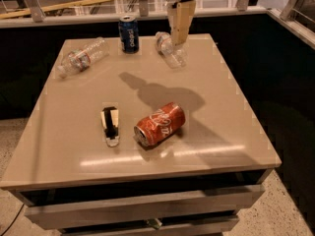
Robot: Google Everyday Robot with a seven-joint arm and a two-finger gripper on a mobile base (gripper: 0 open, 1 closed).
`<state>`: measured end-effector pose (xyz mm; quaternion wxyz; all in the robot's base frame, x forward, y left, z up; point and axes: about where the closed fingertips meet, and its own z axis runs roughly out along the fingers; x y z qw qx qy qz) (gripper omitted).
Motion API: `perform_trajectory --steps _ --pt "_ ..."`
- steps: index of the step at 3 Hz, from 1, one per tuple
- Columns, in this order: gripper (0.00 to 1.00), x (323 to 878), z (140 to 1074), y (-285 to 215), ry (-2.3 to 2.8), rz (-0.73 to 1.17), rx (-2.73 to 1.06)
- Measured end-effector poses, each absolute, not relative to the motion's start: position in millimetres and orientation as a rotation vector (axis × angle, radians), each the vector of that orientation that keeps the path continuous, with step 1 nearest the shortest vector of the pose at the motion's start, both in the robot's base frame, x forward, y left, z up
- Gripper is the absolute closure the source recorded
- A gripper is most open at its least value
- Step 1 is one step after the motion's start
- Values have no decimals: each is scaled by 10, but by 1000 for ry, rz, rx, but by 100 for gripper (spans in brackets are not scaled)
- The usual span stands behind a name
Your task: Pick blue plastic bottle from top drawer and place on counter
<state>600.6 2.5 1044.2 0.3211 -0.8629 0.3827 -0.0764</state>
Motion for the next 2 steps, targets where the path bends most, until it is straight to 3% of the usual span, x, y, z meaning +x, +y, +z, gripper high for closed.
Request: perform_trajectory --steps 2 --pt "0 6573 10238 563 816 -213 -2282"
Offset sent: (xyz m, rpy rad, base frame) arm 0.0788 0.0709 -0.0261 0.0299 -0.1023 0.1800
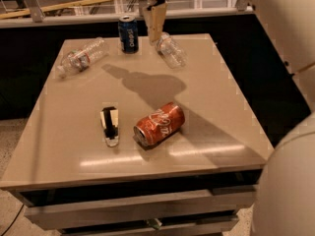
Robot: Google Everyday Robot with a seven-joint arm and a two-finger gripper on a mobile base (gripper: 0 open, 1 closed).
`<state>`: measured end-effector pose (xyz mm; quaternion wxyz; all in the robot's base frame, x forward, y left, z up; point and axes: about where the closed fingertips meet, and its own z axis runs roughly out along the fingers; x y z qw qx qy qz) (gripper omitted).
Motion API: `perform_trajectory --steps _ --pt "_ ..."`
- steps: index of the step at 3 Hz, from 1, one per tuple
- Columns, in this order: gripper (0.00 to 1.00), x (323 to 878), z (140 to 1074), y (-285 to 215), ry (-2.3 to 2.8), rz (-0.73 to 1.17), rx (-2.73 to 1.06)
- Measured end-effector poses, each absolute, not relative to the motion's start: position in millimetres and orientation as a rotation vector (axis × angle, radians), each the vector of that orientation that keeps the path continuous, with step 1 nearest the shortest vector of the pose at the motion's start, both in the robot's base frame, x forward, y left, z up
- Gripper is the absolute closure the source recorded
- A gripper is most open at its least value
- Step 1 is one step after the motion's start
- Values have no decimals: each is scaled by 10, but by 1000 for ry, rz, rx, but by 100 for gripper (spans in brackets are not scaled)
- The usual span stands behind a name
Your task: Pick blue plastic bottle from top drawer and place on counter
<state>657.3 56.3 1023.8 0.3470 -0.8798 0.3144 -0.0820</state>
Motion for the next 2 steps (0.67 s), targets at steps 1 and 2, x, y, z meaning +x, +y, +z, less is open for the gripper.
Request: perform_trajectory --steps 1,2 --pt "0 6736 10157 752 768 -215 -2293" --pt "0 6910 10032 907 763 -210 -2304"
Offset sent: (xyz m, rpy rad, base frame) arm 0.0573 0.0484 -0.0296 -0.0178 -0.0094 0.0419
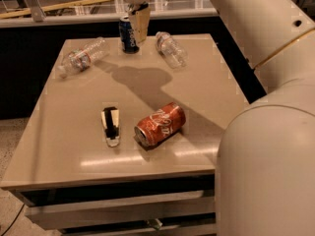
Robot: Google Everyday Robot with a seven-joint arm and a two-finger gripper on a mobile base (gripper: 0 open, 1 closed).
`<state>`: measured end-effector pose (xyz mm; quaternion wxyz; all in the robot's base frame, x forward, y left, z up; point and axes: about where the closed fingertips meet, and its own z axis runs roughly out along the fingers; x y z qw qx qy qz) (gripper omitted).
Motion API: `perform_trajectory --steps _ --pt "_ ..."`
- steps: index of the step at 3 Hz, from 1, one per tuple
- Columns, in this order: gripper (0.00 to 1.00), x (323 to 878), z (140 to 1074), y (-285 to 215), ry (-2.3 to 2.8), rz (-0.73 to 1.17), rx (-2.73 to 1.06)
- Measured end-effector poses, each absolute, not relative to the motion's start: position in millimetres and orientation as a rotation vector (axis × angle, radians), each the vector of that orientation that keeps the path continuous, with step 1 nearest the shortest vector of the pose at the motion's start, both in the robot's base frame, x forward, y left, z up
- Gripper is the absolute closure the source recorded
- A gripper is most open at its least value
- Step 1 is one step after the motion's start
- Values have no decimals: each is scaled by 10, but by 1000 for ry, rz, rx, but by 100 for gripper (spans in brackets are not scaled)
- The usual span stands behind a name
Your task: Pick blue plastic bottle from top drawer and place on counter
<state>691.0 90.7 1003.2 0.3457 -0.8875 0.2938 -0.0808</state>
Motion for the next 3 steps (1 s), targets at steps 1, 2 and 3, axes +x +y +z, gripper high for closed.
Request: perform_trajectory --steps 1,2,3 --pt "0 7173 9794 1076 799 -135 -2266" --pt "0 7350 9606 1170 820 -81 -2234" --pt "0 7350 9606 1170 820 -81 -2234"
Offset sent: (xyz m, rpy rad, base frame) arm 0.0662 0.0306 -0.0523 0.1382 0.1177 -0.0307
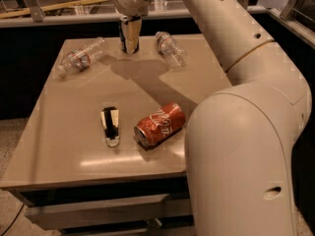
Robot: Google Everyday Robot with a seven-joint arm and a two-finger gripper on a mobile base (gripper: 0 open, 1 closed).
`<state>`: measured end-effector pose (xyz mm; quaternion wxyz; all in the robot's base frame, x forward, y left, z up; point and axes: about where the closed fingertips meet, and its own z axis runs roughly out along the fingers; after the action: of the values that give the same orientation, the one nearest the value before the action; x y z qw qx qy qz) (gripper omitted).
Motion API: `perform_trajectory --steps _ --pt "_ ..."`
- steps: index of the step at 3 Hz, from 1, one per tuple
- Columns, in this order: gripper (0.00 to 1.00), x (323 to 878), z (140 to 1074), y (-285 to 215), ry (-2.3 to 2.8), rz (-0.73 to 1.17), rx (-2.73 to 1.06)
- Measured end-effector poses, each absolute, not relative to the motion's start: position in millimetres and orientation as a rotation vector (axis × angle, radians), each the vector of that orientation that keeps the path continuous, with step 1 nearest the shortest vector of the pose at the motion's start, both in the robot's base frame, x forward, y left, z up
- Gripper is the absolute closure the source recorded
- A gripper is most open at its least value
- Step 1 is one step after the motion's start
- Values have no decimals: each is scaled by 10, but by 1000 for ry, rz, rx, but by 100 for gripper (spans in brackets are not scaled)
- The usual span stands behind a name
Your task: Pick blue plastic bottle from top drawer and place on counter
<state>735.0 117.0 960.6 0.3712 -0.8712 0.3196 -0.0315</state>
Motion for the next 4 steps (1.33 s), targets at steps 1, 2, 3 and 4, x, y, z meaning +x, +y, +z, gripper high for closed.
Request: perform_trajectory --steps 1,2,3,4 --pt "0 7377 9558 1227 792 -80 -2245" --pt "0 7453 9414 1473 728 -62 -2292" --pt "0 7511 9336 1664 686 -56 -2324" --pt "0 7590 9258 1813 670 -50 -2342"
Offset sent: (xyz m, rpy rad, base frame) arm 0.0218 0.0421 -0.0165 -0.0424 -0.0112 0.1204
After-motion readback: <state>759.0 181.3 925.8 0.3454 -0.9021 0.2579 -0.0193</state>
